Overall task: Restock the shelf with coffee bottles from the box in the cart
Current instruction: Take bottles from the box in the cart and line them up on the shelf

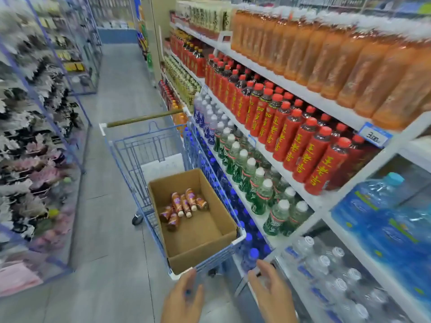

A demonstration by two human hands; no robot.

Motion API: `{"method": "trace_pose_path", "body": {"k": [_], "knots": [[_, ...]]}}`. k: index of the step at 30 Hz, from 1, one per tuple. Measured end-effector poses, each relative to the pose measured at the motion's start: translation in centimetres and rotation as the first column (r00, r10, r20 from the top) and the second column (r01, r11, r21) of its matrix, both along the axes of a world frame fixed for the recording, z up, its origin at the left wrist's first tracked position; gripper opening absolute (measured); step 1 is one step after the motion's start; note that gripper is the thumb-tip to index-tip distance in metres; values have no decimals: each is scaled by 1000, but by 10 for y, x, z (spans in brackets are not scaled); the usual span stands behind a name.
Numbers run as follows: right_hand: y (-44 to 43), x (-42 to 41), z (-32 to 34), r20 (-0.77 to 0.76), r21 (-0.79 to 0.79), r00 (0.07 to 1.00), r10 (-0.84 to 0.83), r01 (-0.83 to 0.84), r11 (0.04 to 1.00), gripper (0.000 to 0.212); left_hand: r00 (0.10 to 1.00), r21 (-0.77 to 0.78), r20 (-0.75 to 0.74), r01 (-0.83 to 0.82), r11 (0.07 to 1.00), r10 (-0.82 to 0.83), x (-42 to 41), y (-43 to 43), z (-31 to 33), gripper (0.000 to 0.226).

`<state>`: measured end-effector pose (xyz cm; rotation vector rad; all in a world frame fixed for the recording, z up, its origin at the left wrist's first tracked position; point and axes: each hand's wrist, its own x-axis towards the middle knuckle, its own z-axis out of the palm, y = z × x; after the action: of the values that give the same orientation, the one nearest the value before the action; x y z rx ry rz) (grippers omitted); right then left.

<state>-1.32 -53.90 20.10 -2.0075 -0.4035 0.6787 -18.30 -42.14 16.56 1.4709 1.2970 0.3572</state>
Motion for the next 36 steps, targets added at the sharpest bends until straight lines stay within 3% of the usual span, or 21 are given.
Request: {"method": "trace_pose_path", "body": {"k": [2, 4, 12, 17, 22, 28, 32, 36], "knots": [[23, -3, -5, -34, -11, 999, 40, -41, 999, 29, 995, 42, 67, -78, 996, 75, -5, 10, 14, 40], [44, -4, -14, -36, -21, 997, 64, -65, 998, 30, 987, -14, 81, -136, 991, 137, -7, 25, 9, 34], [120, 22, -53, -120, -101, 977, 175, -187, 977, 33, 982, -55, -2, -187, 981, 187, 9, 90, -22, 30], [176, 65, -74, -130, -163, 955, 266, -285, 944, 29, 982, -2, -46, -184, 983, 184, 40, 143, -35, 43], [232, 110, -90, -199, -207, 911, 362, -400, 893, 32, 975, 10, -68, -210, 978, 210, 80, 210, -38, 35], [280, 144, -110, -215, -242, 906, 366, -412, 879, 22, 977, 57, -158, -137, 989, 145, 110, 272, -66, 37], [299, 147, -126, -261, -310, 886, 384, -454, 835, 36, 970, 65, -243, 40, 997, -23, 128, 335, -93, 41], [313, 138, -141, -305, -346, 907, 291, -390, 853, 40, 909, 98, -336, 295, 951, -247, 155, 421, -130, 32]]}}
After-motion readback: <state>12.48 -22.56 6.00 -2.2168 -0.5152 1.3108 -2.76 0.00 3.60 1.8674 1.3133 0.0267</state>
